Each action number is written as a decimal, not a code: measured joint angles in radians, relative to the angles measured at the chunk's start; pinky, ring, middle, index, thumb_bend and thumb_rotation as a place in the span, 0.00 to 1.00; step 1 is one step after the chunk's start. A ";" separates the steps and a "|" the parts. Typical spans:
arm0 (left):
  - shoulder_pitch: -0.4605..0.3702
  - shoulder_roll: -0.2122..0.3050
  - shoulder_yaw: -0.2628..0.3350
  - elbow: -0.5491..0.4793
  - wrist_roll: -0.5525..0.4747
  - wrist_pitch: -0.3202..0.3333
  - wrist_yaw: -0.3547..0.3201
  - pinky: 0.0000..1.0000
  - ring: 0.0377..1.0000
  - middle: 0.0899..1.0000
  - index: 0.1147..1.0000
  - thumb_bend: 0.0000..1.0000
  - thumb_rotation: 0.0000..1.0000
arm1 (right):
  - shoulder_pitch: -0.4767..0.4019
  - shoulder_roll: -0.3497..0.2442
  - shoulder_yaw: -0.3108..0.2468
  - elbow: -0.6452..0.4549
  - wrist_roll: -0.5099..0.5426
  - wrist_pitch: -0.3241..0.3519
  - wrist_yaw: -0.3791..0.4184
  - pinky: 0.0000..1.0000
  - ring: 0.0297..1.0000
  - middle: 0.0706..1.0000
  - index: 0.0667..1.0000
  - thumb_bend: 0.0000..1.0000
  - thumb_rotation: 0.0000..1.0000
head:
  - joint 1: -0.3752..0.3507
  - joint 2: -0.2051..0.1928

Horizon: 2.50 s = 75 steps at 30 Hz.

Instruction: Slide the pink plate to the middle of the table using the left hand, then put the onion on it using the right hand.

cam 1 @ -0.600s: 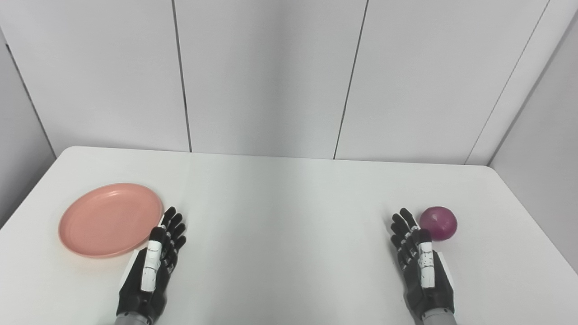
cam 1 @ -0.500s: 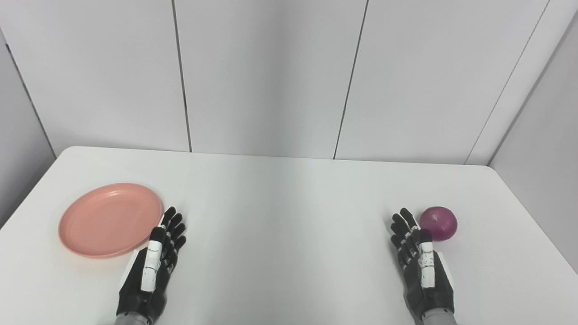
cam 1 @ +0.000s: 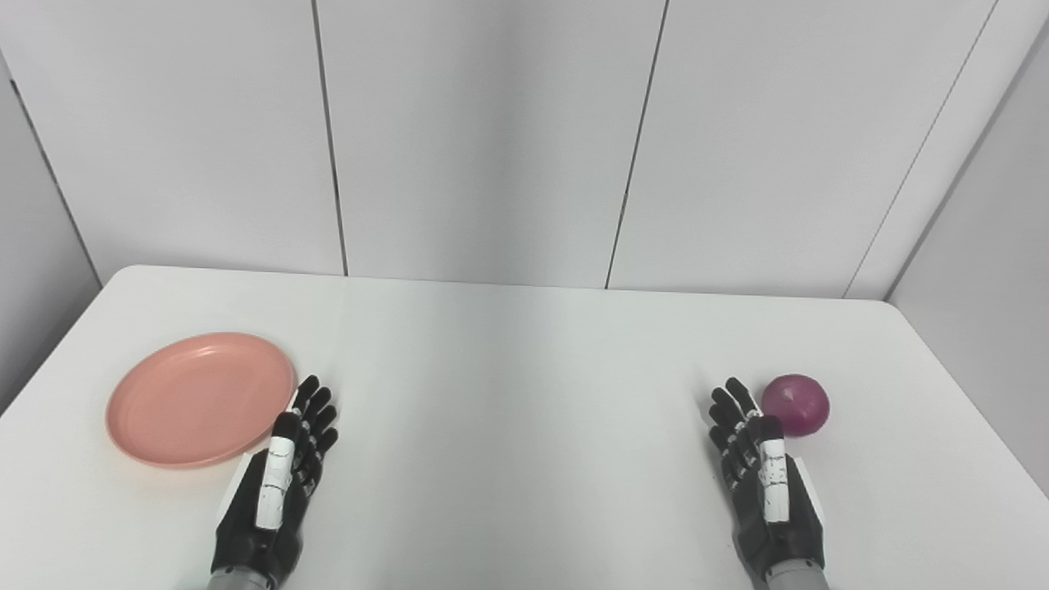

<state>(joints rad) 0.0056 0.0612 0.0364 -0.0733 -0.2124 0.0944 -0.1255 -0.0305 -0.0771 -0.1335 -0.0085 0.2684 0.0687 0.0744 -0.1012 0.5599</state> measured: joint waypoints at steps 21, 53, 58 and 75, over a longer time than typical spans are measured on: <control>-0.011 -0.011 -0.010 0.020 0.020 -0.003 0.010 1.00 1.00 1.00 1.00 0.79 0.96 | -0.017 -0.024 -0.002 0.029 0.011 0.000 0.030 1.00 0.98 0.93 0.96 0.76 0.92 | 0.127 -0.038; -0.019 -0.101 -0.036 -0.062 0.067 0.098 0.084 1.00 0.99 0.97 1.00 0.88 0.95 | -0.080 -0.127 -0.042 0.147 0.094 -0.009 0.148 1.00 0.99 0.95 0.97 0.86 0.88 | 0.337 -0.112; -0.102 -0.041 0.024 -0.206 -0.018 0.268 0.078 1.00 0.97 0.96 1.00 0.90 0.92 | -0.086 -0.127 -0.046 0.160 0.093 -0.015 0.148 1.00 0.99 0.95 0.96 0.87 0.86 | 0.331 -0.120; -0.426 0.189 0.165 -0.130 -0.200 0.372 0.108 1.00 0.99 0.98 1.00 0.90 0.91 | -0.092 -0.119 -0.049 0.163 0.076 -0.019 0.147 1.00 0.98 0.93 0.96 0.82 0.88 | 0.321 -0.124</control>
<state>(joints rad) -0.4201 0.2500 0.2017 -0.2033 -0.4122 0.4663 -0.0172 -0.1229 -0.1961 -0.1826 0.1544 0.3440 0.0497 0.2216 0.2194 0.4357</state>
